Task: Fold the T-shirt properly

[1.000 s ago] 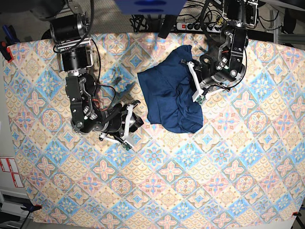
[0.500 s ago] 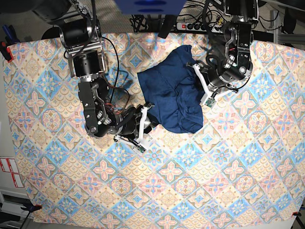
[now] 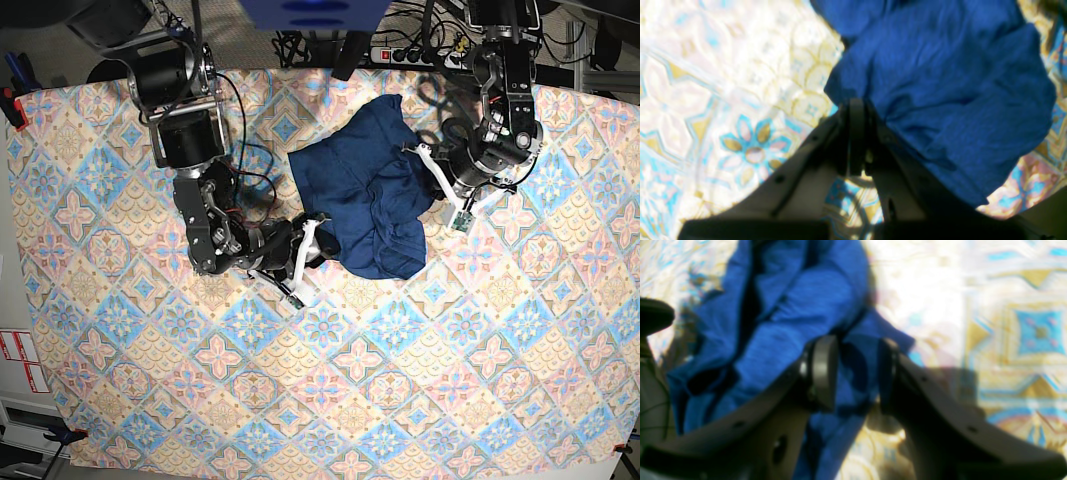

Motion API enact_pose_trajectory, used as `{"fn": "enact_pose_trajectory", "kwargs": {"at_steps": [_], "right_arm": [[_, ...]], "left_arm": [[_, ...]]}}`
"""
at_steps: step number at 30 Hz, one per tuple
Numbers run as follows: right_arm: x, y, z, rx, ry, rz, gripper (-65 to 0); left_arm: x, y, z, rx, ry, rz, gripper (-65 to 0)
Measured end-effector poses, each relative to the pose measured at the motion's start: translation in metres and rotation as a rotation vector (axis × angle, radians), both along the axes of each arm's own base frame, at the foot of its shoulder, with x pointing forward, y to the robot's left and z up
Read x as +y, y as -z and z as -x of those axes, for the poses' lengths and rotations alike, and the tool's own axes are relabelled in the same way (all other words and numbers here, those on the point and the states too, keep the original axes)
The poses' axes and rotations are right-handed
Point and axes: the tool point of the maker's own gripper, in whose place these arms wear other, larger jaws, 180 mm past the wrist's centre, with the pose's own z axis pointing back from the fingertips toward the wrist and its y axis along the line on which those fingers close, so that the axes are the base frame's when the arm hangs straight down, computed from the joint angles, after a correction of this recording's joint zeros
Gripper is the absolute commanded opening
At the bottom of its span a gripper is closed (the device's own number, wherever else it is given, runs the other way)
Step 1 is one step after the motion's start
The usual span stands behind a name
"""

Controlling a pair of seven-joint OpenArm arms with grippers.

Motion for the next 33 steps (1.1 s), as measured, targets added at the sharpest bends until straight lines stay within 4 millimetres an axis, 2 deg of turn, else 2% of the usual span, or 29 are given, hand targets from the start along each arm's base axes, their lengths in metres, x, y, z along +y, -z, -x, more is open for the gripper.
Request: {"fn": "enact_pose_trajectory", "kwargs": {"at_steps": [8, 19, 23, 27, 30, 33], "right_arm": [[0.003, -0.006, -0.009, -0.011, 0.000, -0.008, -45.2], [0.003, 0.001, -0.004, 0.012, 0.002, -0.009, -44.9], [0.003, 0.000, -0.005, 0.012, 0.000, -0.008, -41.3], [0.004, 0.000, -0.005, 0.012, 0.000, -0.008, -40.5], [0.006, -0.005, -0.006, 0.015, 0.016, -0.042, -40.6], [0.016, -0.018, -0.010, 0.026, 0.047, -0.142, -40.6]], "left_arm": [[0.000, 0.000, 0.000, 0.001, 0.000, -0.001, -65.0], [0.000, 0.000, 0.000, 0.002, 0.000, -0.001, -65.0], [0.000, 0.000, 0.000, 0.002, 0.000, -0.001, -65.0], [0.000, 0.000, 0.000, 0.002, 0.000, -0.001, -65.0], [0.000, 0.000, 0.000, 0.002, 0.000, -0.001, -65.0], [0.000, 0.000, 0.000, 0.002, 0.000, -0.001, -65.0]]}}
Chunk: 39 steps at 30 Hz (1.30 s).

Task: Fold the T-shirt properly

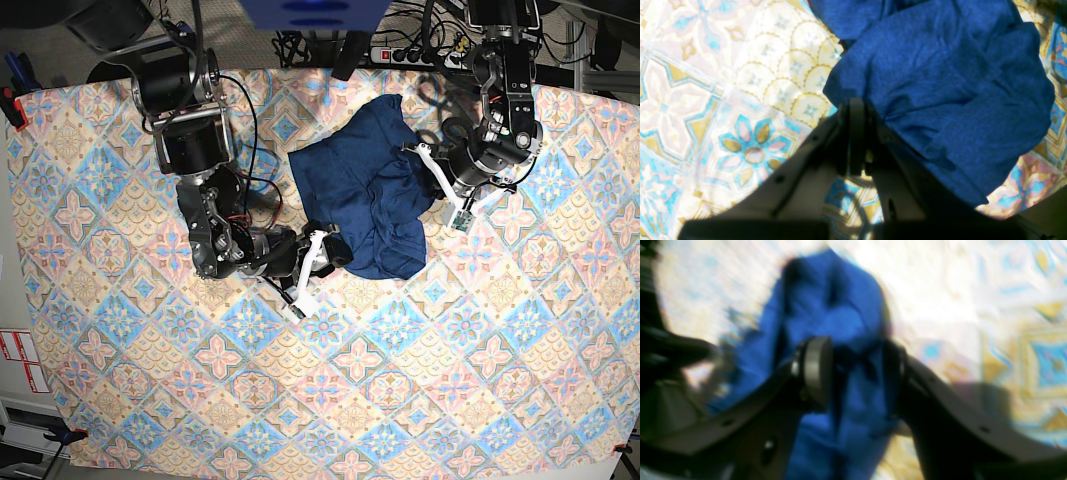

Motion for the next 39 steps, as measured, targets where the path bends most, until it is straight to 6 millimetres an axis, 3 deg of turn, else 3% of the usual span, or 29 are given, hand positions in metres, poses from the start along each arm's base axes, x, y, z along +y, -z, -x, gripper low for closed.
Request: {"fn": "enact_pose_trajectory", "kwargs": {"at_steps": [4, 17, 39], "right_arm": [[0.006, -0.008, -0.002, 0.006, 0.016, -0.056, -40.6], [-0.003, 0.007, -0.002, -0.041, -0.010, 0.059, -40.3], [-0.002, 0.015, 0.008, -0.019, -0.017, 0.062, -40.1]], "left_arm": [[0.000, 0.000, 0.000, 0.000, 0.000, 0.000, -65.0], [0.000, 0.000, 0.000, 0.000, 0.000, 0.000, -65.0], [0.000, 0.000, 0.000, 0.000, 0.001, 0.000, -65.0]]}}
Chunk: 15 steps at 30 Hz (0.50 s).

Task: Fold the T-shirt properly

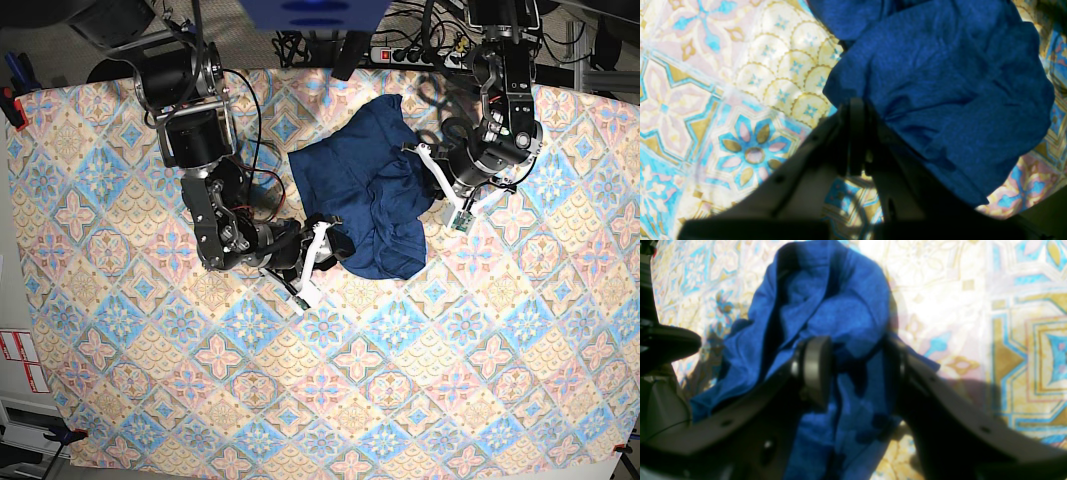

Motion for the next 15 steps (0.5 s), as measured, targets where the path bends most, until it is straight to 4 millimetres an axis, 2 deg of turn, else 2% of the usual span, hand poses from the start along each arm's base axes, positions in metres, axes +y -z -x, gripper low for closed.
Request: {"fn": "enact_pose_trajectory", "kwargs": {"at_steps": [6, 12, 15], "right_arm": [[0.000, 0.001, 0.001, 0.003, -0.001, 0.001, -40.1], [-0.003, 0.021, 0.014, 0.073, 0.008, 0.008, -40.6], [-0.003, 0.023, 0.016, 0.078, 0.009, 0.008, -42.5]], "left_arm": [[0.000, 0.000, 0.000, 0.000, 0.000, 0.000, -65.0], [0.000, 0.000, 0.000, 0.000, 0.000, -0.001, -65.0], [0.000, 0.000, 0.000, -0.001, 0.000, 0.000, -65.0]]}}
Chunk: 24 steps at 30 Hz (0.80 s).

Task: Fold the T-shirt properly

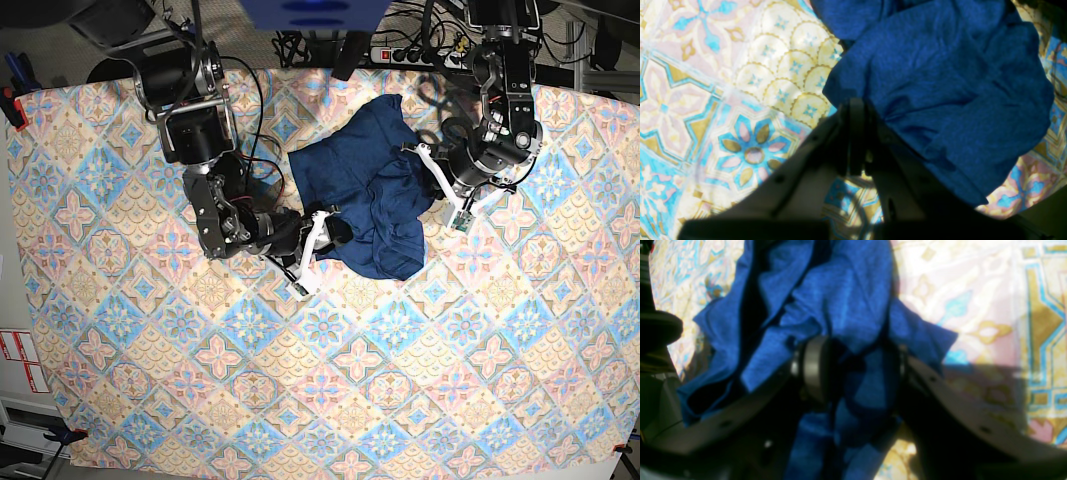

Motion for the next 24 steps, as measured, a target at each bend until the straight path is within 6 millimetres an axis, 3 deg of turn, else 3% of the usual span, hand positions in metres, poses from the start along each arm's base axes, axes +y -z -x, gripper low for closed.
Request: {"fn": "enact_pose_trajectory", "kwargs": {"at_steps": [4, 6, 13, 20, 24], "right_arm": [[-0.001, -0.001, -0.002, -0.002, 0.010, -0.006, -58.4], [-0.001, -0.001, -0.002, -0.002, 0.011, -0.008, -63.2], [-0.005, -0.010, -0.010, 0.019, 0.089, -0.089, -63.0], [-0.055, -0.013, -0.023, 0.034, 0.196, -0.108, -63.0], [-0.069, -0.035, -0.035, -0.049, 0.204, -0.122, -62.9]], "left_arm": [[0.000, 0.000, 0.000, -0.001, 0.000, 0.000, -65.0], [0.000, 0.000, 0.000, 0.000, 0.000, 0.000, -65.0], [0.000, 0.000, 0.000, -0.003, 0.000, 0.000, -65.0], [0.000, 0.000, 0.000, -0.003, -0.001, 0.000, -65.0], [0.000, 0.000, 0.000, -0.003, 0.000, 0.001, -65.0]]}}
